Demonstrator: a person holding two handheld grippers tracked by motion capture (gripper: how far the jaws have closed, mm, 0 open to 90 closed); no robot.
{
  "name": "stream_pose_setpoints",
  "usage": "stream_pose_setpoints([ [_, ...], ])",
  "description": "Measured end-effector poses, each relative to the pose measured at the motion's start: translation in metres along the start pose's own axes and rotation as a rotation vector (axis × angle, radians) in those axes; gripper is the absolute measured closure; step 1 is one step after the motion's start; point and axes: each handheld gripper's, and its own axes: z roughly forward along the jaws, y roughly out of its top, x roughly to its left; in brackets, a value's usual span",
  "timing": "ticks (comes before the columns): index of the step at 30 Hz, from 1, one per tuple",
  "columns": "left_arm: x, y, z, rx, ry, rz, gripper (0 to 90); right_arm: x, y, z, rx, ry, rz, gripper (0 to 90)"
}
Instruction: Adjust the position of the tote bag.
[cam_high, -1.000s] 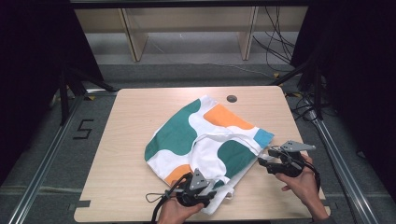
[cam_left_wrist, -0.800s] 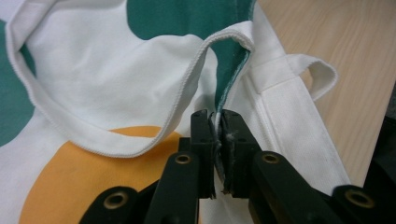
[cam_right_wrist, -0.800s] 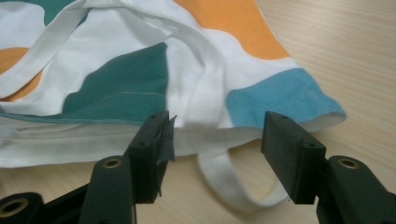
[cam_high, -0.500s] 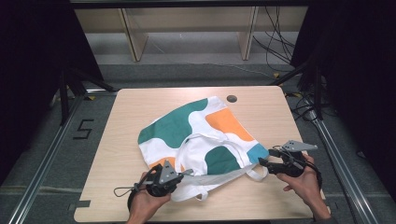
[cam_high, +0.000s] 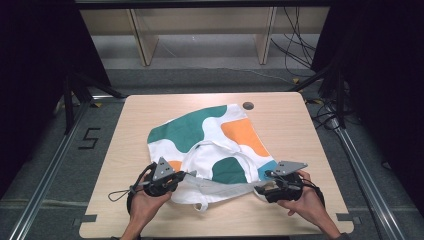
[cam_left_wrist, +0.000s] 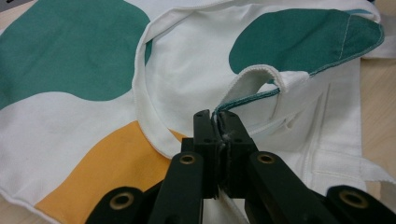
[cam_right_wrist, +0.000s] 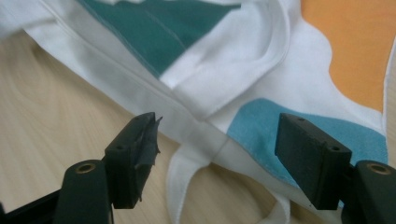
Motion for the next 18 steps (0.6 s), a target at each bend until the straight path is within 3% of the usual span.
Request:
stream_pose_setpoints([
  [2,0.002,0.0,-0.001,-0.005,-0.008,-0.004,86.3,0.001,-0.003,0.008,0.015,-0.044,-0.018,31.4],
  [3,0.002,0.0,-0.001,0.0,-0.01,-0.002,86.2,0.0,-0.003,0.009,0.057,-0.047,-0.021,32.7],
  [5,0.002,-0.001,0.0,0.001,-0.01,0.016,86.0,-0.001,-0.005,0.014,0.066,-0.074,-0.02,32.7],
  [6,0.001,-0.002,0.0,-0.005,-0.015,-0.007,86.0,-0.003,-0.004,0.017,0.067,-0.092,-0.029,33.3],
  [9,0.003,-0.003,-0.003,-0.002,-0.017,0.018,86.0,-0.013,-0.003,0.02,0.071,-0.124,-0.007,35.8],
  [12,0.003,-0.006,-0.002,-0.012,-0.028,0.001,85.7,-0.018,-0.004,0.022,0.076,-0.164,0.001,37.0],
  [14,0.002,-0.009,-0.003,0.01,-0.027,0.013,84.1,-0.021,-0.003,0.021,0.057,-0.167,0.003,50.4],
  [15,0.001,-0.012,-0.001,-0.001,-0.028,-0.02,81.6,-0.021,-0.003,0.02,0.047,-0.174,0.0,58.2],
  [16,0.0,-0.013,-0.002,0.01,-0.038,-0.017,78.3,-0.022,-0.003,0.018,0.041,-0.173,0.01,67.3],
  [17,-0.002,-0.015,-0.003,0.009,-0.034,-0.023,75.6,-0.024,-0.002,0.017,0.012,-0.163,-0.002,73.0],
  [18,-0.002,-0.015,-0.003,0.009,-0.034,-0.023,72.0,-0.024,-0.002,0.017,0.012,-0.163,-0.002,73.0],
])
